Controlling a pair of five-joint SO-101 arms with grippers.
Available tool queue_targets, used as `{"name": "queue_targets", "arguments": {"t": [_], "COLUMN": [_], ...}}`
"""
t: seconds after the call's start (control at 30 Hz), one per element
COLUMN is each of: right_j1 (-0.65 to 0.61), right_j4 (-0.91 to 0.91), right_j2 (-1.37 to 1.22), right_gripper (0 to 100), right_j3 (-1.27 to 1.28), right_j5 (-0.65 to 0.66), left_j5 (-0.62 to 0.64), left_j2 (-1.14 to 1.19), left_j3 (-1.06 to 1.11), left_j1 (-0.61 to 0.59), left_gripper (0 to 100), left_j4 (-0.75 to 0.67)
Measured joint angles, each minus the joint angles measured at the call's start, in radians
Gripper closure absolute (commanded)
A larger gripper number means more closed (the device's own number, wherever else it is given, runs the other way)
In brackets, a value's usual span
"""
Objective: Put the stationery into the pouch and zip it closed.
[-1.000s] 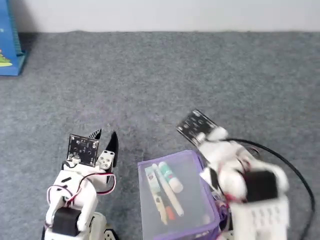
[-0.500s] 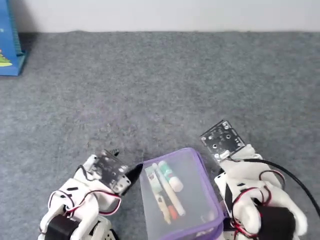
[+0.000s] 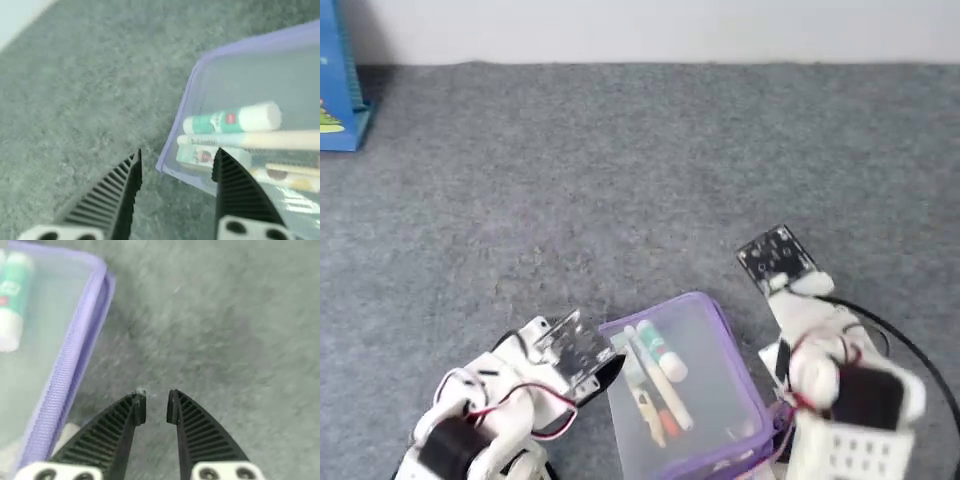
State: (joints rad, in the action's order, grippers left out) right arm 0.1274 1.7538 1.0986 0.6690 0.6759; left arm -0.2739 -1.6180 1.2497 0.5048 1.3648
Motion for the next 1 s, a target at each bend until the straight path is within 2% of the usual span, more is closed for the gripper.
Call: {"name": "queue_targets", "arguments": {"t": [0.27, 0.57, 0.73, 0.83, 1.0], "right_j1": [-0.003, -0.002, -0.087, -0.147, -0.161], "right_j4": [0.0, 0.0, 0.0, -0.028, -0.143], "right_j2": [-0.253, -0.397, -0.454, -0.471, -0.522], "right_gripper": [91.3, 91.3, 91.2, 91.2, 90.9], "right_j3": [0.0, -0.002, -0.054, -0.101, -0.187], "right_j5": [0.0, -0.002, -0.005, -0.06, -0.127], "left_j5": [0.008, 0.014, 0.089, 0.101, 0.104], "left_j2": [0.232, 0.382, 0.408, 0.408, 0.408], "left_j3": [-0.081, -0.141, -0.207, -0.235, -0.241], "left_j1": [0.0, 0.0, 0.0, 0.0, -0.015], "left_gripper": [78, 78, 78, 78, 78], "left_j4": [0.0, -0.003, -0.003, -0.003, -0.003]}}
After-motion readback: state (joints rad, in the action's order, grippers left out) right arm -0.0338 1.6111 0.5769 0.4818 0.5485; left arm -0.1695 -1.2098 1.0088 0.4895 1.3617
